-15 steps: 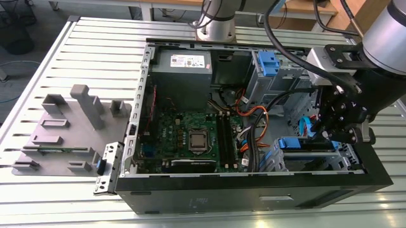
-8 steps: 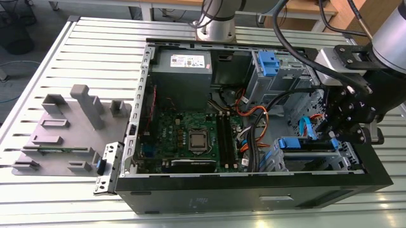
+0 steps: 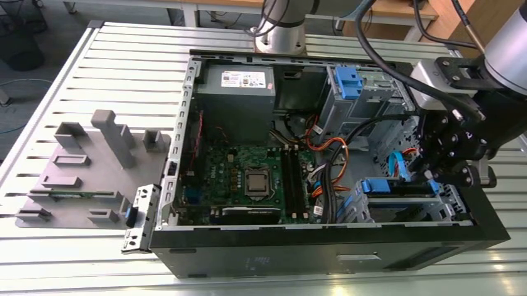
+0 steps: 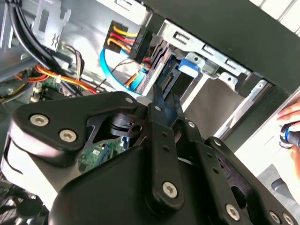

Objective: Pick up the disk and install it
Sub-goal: 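Insert the first disk wire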

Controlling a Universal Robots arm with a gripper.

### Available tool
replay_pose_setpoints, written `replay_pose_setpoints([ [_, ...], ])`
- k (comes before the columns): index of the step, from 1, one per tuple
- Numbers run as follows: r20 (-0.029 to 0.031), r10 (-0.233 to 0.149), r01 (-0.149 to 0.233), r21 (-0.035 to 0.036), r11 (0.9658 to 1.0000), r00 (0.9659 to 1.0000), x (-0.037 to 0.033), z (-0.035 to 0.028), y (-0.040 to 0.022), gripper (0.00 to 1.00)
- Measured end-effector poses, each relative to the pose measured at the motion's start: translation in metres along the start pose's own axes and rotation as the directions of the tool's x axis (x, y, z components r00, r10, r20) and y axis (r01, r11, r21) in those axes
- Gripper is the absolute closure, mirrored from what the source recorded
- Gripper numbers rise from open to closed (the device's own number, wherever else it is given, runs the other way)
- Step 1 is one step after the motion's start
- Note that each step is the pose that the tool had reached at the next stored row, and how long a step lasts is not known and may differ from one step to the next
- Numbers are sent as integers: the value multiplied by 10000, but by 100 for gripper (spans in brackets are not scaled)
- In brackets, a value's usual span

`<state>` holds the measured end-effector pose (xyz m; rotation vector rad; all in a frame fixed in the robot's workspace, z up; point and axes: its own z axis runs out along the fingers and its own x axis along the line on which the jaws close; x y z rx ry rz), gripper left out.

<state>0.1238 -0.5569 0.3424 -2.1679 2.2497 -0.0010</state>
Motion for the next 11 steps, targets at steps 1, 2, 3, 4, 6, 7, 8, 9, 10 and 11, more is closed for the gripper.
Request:
replay_pose_setpoints([
  [1, -1, 1, -1, -19, 10000, 10000, 0, 0, 0, 76],
  [2, -1, 1, -1, -21, 10000, 10000, 0, 0, 0, 76],
  [3, -1, 1, -1, -22, 10000, 10000, 0, 0, 1, 76],
  [4, 0, 1, -1, -22, 10000, 10000, 0, 0, 1, 76],
  [6, -1, 1, -1, -23, 10000, 10000, 0, 0, 0, 76],
  [7, -1, -1, 1, -27, 10000, 10000, 0, 1, -6, 76],
  [8, -2, -1, 1, -34, 10000, 10000, 0, 1, -14, 76],
  [9, -2, 0, 0, -41, 10000, 10000, -1, 1, -19, 76],
  [10, -2, 1, -1, -46, 10000, 10000, -1, 1, -24, 76],
  [11, -2, 1, -1, -50, 10000, 10000, -1, 1, -26, 76],
])
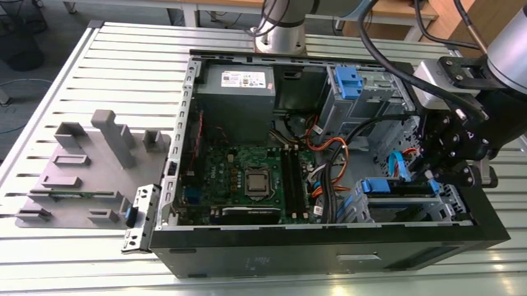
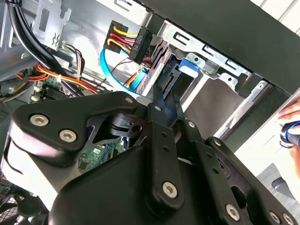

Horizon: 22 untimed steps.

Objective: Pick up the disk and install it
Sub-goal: 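Insert the first disk wire, then insert the second disk wire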

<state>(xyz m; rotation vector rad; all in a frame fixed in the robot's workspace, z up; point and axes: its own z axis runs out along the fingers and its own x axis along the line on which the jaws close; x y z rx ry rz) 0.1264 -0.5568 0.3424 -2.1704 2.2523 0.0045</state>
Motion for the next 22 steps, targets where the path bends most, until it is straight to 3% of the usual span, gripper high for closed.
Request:
replay_pose_setpoints([
  [17, 1, 0, 0, -1, 10000, 10000, -57, -5, -3, 76],
  [22, 31, 1, -1, -2, 10000, 10000, -67, -40, -3, 76],
])
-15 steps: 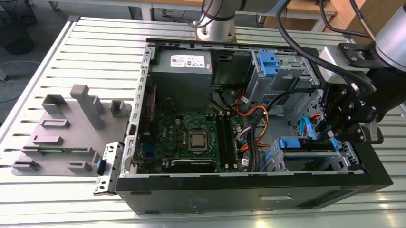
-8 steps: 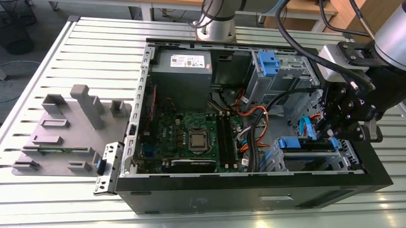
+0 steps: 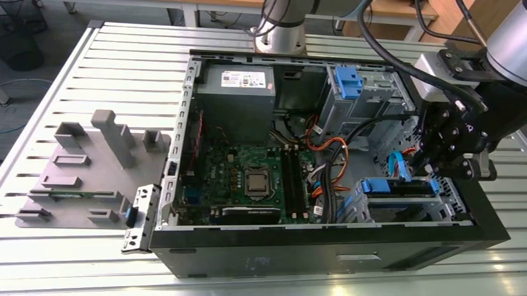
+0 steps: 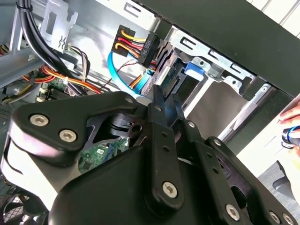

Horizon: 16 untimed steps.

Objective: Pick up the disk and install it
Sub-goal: 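Insert the second disk wire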

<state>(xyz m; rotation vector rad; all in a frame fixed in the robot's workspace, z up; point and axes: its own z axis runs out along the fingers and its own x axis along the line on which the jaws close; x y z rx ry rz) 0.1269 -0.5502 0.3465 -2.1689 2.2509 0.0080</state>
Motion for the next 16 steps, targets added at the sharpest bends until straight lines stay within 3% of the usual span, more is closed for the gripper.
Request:
replay_pose_setpoints([
  [7, 58, 1, -1, -2, 10000, 10000, -4, -52, 0, 76],
  [10, 302, 3, -3, -11, 10000, 9995, -15, -54, 0, 76],
  [14, 561, 5, -4, -21, 10000, 9984, -44, -52, 1, 76],
  [16, 626, 6, -4, -23, 10000, 9980, -55, -50, 2, 76],
])
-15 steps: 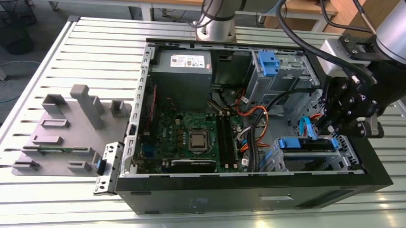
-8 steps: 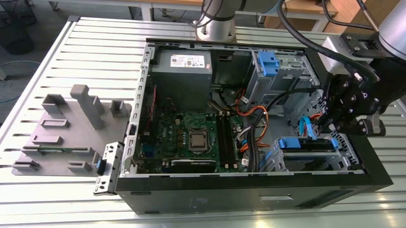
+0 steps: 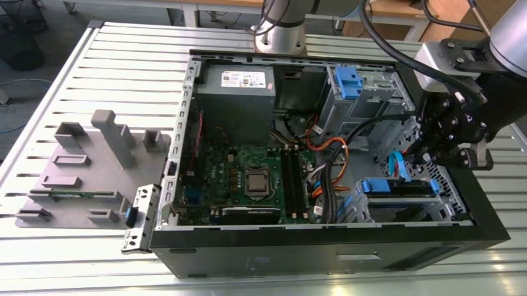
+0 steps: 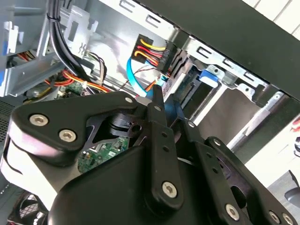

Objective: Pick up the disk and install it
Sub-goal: 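Insert the second disk wire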

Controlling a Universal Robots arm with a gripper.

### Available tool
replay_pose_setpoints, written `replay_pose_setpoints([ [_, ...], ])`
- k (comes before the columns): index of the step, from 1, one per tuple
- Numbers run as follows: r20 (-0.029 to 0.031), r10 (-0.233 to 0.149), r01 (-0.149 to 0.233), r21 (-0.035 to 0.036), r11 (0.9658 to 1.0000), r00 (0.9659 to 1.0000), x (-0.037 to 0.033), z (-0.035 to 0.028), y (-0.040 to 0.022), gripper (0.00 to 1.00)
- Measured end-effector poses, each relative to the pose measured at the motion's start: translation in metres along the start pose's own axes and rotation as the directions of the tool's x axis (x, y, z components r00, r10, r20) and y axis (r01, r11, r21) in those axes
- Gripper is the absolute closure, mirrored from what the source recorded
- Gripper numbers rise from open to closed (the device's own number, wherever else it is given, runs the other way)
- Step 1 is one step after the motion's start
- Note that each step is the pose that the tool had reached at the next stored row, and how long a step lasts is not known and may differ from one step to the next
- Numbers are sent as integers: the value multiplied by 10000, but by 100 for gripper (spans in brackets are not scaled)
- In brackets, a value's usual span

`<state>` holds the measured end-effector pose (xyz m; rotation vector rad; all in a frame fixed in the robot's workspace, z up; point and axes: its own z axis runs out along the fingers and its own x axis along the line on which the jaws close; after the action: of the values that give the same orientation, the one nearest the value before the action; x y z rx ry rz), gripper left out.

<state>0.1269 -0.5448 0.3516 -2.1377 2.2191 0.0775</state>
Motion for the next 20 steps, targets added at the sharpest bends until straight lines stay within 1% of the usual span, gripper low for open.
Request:
replay_pose_setpoints([
  [2, 25, 0, 0, -1, 10000, 10000, -3, 1, 0, 76],
  [5, 25, -1, 1, -2, 10000, 10000, -6, 0, -5, 76],
  [12, 25, 0, 0, -1, 10000, 10000, -30, 3, -49, 76],
  [15, 43, 1, -1, -2, 10000, 10000, -38, 5, -54, 76],
  [20, 42, 0, 0, -2, 10000, 10000, -47, 6, -64, 76],
])
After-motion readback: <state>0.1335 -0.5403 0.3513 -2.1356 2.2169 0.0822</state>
